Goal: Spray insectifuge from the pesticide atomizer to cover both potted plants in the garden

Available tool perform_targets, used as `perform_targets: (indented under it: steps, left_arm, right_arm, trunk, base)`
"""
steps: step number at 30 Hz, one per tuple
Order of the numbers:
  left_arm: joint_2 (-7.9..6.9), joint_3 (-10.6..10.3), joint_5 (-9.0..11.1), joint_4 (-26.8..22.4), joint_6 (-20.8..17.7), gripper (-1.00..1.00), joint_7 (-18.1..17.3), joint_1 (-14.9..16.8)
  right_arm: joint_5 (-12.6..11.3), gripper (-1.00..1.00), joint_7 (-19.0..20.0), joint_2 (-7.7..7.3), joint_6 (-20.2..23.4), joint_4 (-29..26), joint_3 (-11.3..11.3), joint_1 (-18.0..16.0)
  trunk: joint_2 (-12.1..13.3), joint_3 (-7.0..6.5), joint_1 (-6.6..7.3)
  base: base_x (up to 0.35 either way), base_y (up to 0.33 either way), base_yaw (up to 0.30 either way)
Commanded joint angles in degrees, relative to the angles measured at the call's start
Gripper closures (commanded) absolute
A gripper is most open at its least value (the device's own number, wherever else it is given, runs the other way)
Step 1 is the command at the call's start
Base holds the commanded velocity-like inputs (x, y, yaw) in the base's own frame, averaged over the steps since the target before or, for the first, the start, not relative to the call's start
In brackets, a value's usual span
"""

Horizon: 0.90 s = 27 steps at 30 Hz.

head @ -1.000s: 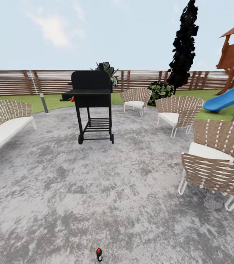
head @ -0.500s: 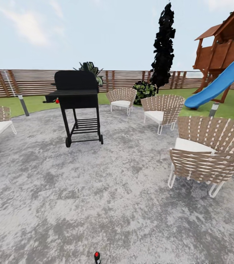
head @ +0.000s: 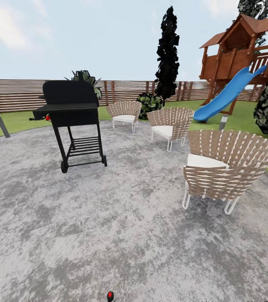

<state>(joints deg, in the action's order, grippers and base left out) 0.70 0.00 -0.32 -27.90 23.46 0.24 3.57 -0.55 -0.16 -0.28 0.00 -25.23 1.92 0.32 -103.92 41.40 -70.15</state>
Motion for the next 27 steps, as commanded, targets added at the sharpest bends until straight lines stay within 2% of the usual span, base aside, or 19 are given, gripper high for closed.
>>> perform_targets:
  steps: [1, 13, 24, 27]
  left_arm:
    - [0.01, 0.0, 0.0, 0.0, 0.2, -1.0, 0.0, 0.0]
    - [0.01, 0.0, -0.1, 0.0, 0.2, -1.0, 0.0, 0.0]
    - [-0.16, 0.1, -0.1, -0.2, 0.2, -1.0, 0.0, 0.0]
    - [-0.23, 0.1, -0.1, -2.3, 0.1, -1.0, 0.0, 0.4]
  right_arm:
    - [-0.1, -1.0, 0.0, 0.02, 0.0, -0.1, 0.1, 0.0]
    - [-0.1, -1.0, 0.0, 0.02, 0.0, -0.2, 0.1, 0.0]
    - [0.0, -1.0, 0.1, -0.01, 0.0, -0.2, 0.1, 0.0]
    - [0.0, -1.0, 0.1, -0.06, 0.0, -1.3, 0.1, 0.0]
  trunk:
    - [0.0, 0.04, 0.0]
    - [0.0, 0.04, 0.0]
    - [-4.4, 2.39, -2.41]
    - [-5.6, 3.2, -3.07]
  base:
    - [0.0, 0.022, -0.243]
    - [0.0, 0.002, -0.186]
    - [0.0, 0.0, -0.007]
    - [0.0, 0.0, 0.0]
